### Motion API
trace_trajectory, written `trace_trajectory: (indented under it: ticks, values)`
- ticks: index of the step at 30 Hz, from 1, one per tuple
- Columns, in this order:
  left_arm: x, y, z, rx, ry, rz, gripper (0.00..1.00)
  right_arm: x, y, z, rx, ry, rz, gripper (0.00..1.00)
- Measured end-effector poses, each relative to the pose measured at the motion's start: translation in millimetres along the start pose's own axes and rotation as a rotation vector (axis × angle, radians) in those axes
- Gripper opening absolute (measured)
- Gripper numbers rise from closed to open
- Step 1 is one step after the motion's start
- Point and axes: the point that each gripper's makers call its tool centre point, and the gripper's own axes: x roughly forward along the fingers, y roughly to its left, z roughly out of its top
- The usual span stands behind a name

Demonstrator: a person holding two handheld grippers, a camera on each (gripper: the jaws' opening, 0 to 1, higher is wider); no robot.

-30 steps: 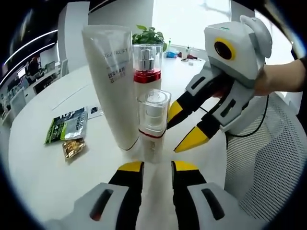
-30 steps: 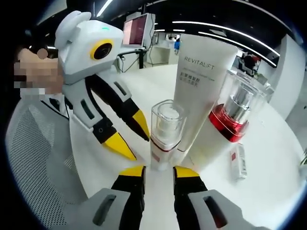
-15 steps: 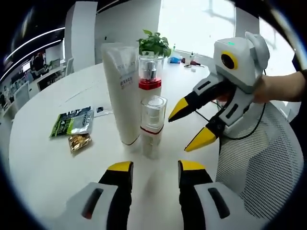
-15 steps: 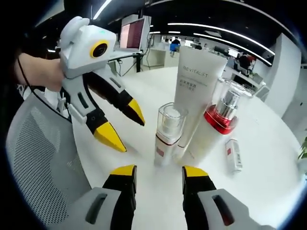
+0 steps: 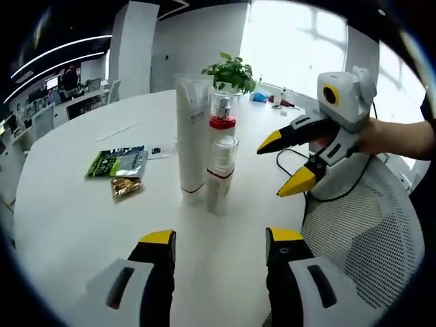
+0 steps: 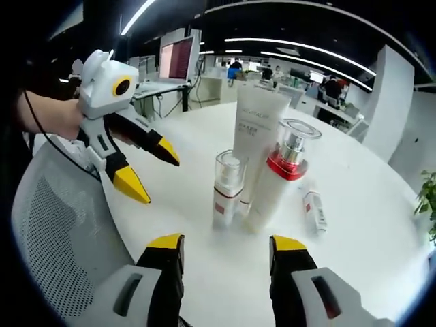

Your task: Arrange the skincare products in the storage area until every visible bottle or jar stands upright without overlapping.

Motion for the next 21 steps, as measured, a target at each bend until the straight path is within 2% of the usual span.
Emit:
trace_trajectory:
  ticks: [7, 14, 19, 21]
  values:
    - [-19.2, 2.2, -1.4, -0.045, -0.028, 0.037, 0.54, -10.2, -6.7, -0.4, 0.026, -0.02, -0.02, 0.57]
    - [-38.6, 14.2, -3.4, -0.132, -0.06, 0.128, 0.59, -22.1, -11.0, -4.0, 0.072, -0.048, 0.036, 0.62]
    - [-50.0, 24.0, -13.5, -0.199, -0.049, 0.21, 0.62, -34.0, -21.9, -8.9, 0.127, -0.076, 0.044, 0.65]
    - [-54.4, 22.1, -11.3, -0.204, -0.06, 0.223, 0.64, -38.7, -27.3, -11.3, 0.138, -0.082, 0.046, 0.65]
